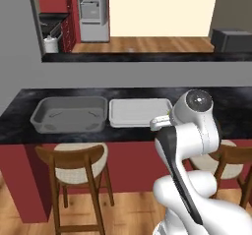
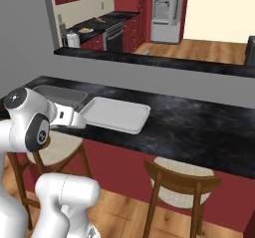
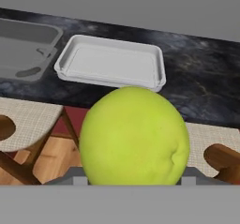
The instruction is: Place the cold items (pear and squash) from the fridge in one tupperware on the dining counter. Place the warm items (kebab skewer and hot dog) in the stove area in another tupperware.
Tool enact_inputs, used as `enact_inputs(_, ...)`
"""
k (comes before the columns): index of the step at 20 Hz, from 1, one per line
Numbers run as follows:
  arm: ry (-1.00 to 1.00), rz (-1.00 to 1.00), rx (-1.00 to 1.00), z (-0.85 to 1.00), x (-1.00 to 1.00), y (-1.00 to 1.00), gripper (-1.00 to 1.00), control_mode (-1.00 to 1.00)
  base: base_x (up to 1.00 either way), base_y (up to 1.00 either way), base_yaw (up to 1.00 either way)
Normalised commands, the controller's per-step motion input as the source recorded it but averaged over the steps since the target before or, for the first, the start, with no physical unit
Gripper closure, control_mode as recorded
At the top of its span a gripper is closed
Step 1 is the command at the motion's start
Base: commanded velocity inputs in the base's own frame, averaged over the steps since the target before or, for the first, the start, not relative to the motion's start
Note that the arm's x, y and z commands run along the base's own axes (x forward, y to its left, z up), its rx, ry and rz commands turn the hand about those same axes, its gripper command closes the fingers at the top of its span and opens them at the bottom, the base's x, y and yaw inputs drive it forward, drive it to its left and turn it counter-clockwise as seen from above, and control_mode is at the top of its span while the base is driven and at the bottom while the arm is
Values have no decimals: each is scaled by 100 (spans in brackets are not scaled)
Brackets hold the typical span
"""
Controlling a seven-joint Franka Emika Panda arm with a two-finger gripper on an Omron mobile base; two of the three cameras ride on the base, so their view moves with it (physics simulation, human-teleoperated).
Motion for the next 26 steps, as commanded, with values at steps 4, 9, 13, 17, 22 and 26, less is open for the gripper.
enact_inputs(4, 0, 0, 0, 0, 0, 0, 100, 100, 47, 0, 25)
enact_inputs(9, 0, 0, 0, 0, 0, 0, 100, 100, 63, 0, 33)
enact_inputs(13, 0, 0, 0, 0, 0, 0, 100, 100, 66, 0, 50)
enact_inputs(17, 0, 0, 0, 0, 0, 0, 100, 100, 61, 0, 57)
enact_inputs(22, 0, 0, 0, 0, 0, 0, 100, 100, 61, 0, 51)
enact_inputs(26, 0, 0, 0, 0, 0, 0, 100, 100, 56, 0, 27)
